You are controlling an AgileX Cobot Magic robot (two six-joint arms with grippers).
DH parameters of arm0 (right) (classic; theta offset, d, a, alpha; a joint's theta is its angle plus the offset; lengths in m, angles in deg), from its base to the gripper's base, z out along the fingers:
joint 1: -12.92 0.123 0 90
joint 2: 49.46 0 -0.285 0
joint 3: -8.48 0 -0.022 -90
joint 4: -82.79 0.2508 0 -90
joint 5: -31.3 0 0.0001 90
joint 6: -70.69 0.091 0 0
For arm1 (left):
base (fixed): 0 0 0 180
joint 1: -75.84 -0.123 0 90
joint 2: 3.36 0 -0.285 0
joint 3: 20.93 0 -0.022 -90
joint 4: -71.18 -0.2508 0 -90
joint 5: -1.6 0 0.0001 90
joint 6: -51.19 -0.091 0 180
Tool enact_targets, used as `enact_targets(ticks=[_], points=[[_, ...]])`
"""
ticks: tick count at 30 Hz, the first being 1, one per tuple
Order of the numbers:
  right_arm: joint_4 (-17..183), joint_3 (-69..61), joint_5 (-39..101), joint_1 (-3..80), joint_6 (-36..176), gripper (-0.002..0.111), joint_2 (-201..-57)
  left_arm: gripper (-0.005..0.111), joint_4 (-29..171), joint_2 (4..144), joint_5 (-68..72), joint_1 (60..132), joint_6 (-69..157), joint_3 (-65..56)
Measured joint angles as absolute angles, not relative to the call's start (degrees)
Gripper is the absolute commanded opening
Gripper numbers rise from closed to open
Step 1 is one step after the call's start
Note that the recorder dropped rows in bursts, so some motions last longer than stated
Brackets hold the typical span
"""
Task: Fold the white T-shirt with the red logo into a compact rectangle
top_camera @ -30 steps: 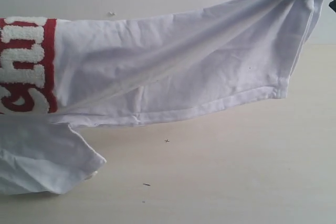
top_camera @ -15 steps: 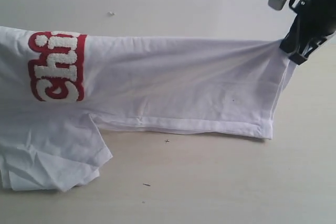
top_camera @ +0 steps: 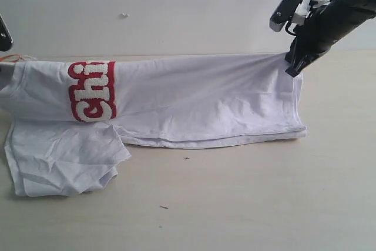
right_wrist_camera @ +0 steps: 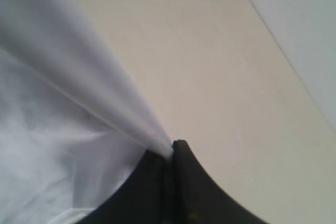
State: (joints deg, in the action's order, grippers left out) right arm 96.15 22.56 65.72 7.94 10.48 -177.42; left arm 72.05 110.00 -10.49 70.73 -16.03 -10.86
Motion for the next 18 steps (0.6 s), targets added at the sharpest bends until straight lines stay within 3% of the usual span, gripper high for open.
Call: enact_targets(ticks=[11, 14, 18], points=[[98.0, 22.7, 51.3, 8.1, 11.9, 0.002, -184.1, 0.004, 71.6, 119.4, 7.8, 70.8, -15.1, -10.9], [98.1, 22.7, 46.2, 8.2, 16.1, 0.014, -185.1, 0.021, 71.2, 120.2, 12.2, 70.8, -11.6, -10.9], [98.1, 22.7, 41.5, 8.1, 21.6, 0.039, -186.0, 0.061, 71.2, 120.3, 17.4, 70.8, -5.3, -10.9]])
